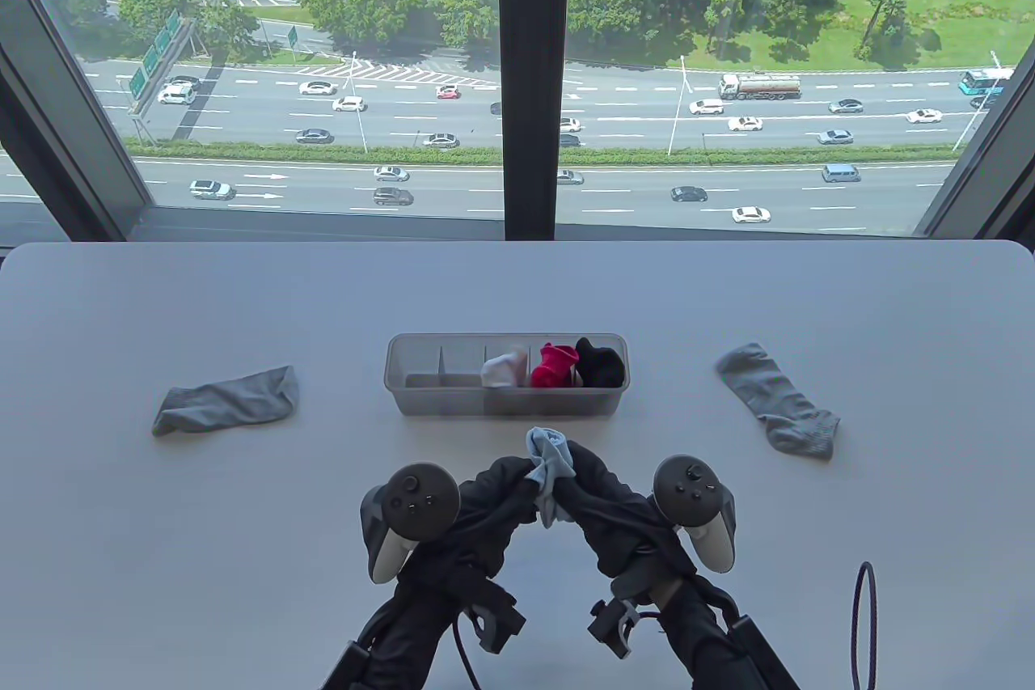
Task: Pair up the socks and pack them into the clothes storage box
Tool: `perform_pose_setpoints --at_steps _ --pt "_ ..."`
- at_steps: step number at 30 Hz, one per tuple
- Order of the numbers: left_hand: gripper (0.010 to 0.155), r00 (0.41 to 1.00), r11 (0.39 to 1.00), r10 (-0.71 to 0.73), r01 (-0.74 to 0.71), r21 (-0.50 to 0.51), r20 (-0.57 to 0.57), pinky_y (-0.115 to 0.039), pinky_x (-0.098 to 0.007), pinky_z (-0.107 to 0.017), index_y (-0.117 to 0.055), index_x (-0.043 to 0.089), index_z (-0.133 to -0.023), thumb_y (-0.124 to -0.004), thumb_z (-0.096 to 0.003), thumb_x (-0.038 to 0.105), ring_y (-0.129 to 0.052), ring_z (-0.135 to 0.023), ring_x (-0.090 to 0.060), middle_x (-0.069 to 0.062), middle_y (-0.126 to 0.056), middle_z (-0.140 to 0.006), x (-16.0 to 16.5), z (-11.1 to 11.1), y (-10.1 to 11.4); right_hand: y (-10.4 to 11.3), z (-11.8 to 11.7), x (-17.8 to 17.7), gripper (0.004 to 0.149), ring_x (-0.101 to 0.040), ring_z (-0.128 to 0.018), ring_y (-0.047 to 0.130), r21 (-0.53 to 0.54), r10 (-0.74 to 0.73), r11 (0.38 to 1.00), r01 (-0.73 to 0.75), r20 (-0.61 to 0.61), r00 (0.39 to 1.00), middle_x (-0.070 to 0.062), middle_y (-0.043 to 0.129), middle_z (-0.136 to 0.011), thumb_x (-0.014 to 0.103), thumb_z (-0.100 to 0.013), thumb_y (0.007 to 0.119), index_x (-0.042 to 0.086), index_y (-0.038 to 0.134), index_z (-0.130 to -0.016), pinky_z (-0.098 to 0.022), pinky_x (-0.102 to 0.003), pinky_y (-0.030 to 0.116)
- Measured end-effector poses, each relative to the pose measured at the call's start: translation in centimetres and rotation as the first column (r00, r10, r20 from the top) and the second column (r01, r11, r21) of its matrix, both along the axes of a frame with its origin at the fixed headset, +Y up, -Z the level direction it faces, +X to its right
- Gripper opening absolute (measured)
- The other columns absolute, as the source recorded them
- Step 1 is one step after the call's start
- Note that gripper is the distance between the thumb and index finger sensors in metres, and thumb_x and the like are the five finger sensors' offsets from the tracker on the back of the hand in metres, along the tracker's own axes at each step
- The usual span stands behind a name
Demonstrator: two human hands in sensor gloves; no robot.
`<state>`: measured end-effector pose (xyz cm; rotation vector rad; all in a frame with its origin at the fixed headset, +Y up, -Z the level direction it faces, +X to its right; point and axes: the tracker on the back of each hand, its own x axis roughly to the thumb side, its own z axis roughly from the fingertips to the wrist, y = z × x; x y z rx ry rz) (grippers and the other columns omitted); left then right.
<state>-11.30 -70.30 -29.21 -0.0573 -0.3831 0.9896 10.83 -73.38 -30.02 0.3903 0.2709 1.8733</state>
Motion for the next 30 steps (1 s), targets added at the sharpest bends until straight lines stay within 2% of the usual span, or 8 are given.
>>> perform_pose_setpoints --at_steps 7,9,12,15,20,23,26,30 --pt "0.043 0.959 0.947 -0.284 0.279 0.16 0.009 -0.078 -0.059 -0.06 -0.072 0.001 -0.092 -0.063 -0.0578 0.026 -0.098 -0.065 -0.035 -0.021 -0.092 -0.08 2.1 1.2 1.3 0.6 0.1 0.4 0.06 -0.022 -0.071 0.09 0.1 0.222 0.966 -0.24 0.16 0.962 -0.017 0.08 -0.091 0.036 -0.061 0.069 0.005 0.047 -0.108 -0.069 -0.051 0.072" --pt "0.042 0.952 0.95 -0.303 0.299 0.09 0.033 -0.08 -0.058 -0.058 -0.072 0.001 -0.091 -0.063 -0.0582 0.026 -0.1 -0.064 -0.034 -0.02 -0.093 -0.078 2.0 0.9 1.2 0.7 0.2 0.0 0.06 -0.026 -0.074 0.089 0.125 0.242 0.958 -0.258 0.131 0.961 -0.02 0.078 -0.094 0.032 -0.059 0.07 0.006 0.047 -0.108 -0.069 -0.054 0.071" --pt "0.04 0.966 0.967 -0.255 0.254 0.026 0.04 -0.082 -0.057 -0.056 -0.073 0.001 -0.088 -0.064 -0.0586 0.026 -0.102 -0.061 -0.034 -0.019 -0.095 -0.076 1.1 0.5 0.8 1.0 0.1 -0.8 0.059 -0.037 -0.087 0.077 0.111 0.235 0.968 -0.226 -0.076 0.969 -0.028 0.064 -0.104 0.023 -0.062 0.064 0.004 0.038 -0.112 -0.071 -0.06 0.061" --pt "0.039 0.977 0.977 -0.208 0.209 -0.03 0.039 -0.081 -0.058 -0.056 -0.075 0.001 -0.087 -0.065 -0.0585 0.025 -0.102 -0.061 -0.035 -0.02 -0.096 -0.075 0.2 0.0 0.4 0.9 0.1 -1.5 0.083 -0.049 -0.096 0.058 0.065 0.195 0.981 -0.185 -0.247 0.949 -0.038 0.04 -0.111 0.031 -0.059 0.073 -0.003 0.018 -0.113 -0.072 -0.065 0.054" --pt "0.038 0.981 0.985 -0.142 0.152 -0.075 0.133 -0.082 -0.057 -0.055 -0.076 0.0 -0.085 -0.066 -0.0584 0.025 -0.103 -0.059 -0.034 -0.019 -0.097 -0.072 0.6 -0.2 0.7 0.5 0.5 -1.7 0.088 -0.035 -0.087 0.076 0.158 0.33 0.934 -0.32 -0.039 0.943 -0.024 0.062 -0.106 0.05 -0.046 0.076 0.007 0.038 -0.113 -0.07 -0.055 0.067" --pt "0.039 0.966 0.971 -0.204 0.22 -0.094 0.156 -0.078 -0.059 -0.059 -0.073 0.0 -0.088 -0.064 -0.0592 0.025 -0.099 -0.065 -0.037 -0.02 -0.093 -0.077 0.6 -0.2 0.9 0.1 0.2 -1.3 0.077 -0.03 -0.081 0.083 0.108 0.283 0.955 -0.275 -0.064 0.957 -0.02 0.07 -0.103 0.043 -0.049 0.076 0.011 0.044 -0.112 -0.067 -0.051 0.072" --pt "0.042 0.941 0.942 -0.333 0.335 -0.028 0.064 -0.075 -0.061 -0.06 -0.074 0.004 -0.091 -0.065 -0.058 0.027 -0.097 -0.068 -0.039 -0.019 -0.093 -0.08 0.3 -0.1 1.2 -0.3 -0.1 -0.8 0.06 -0.03 -0.08 0.084 0.069 0.241 0.969 -0.238 -0.045 0.969 -0.019 0.072 -0.103 0.038 -0.06 0.066 0.015 0.048 -0.112 -0.067 -0.051 0.072" --pt "0.043 0.914 0.926 -0.373 0.379 0.008 -0.16 -0.076 -0.061 -0.06 -0.07 0.006 -0.093 -0.062 -0.0566 0.029 -0.097 -0.066 -0.038 -0.018 -0.091 -0.08 -0.8 -0.6 1.0 0.2 -0.1 -1.0 0.055 -0.032 -0.081 0.08 0.047 0.15 0.988 -0.147 -0.07 0.986 -0.019 0.068 -0.105 0.034 -0.06 0.066 0.02 0.051 -0.111 -0.068 -0.053 0.069"
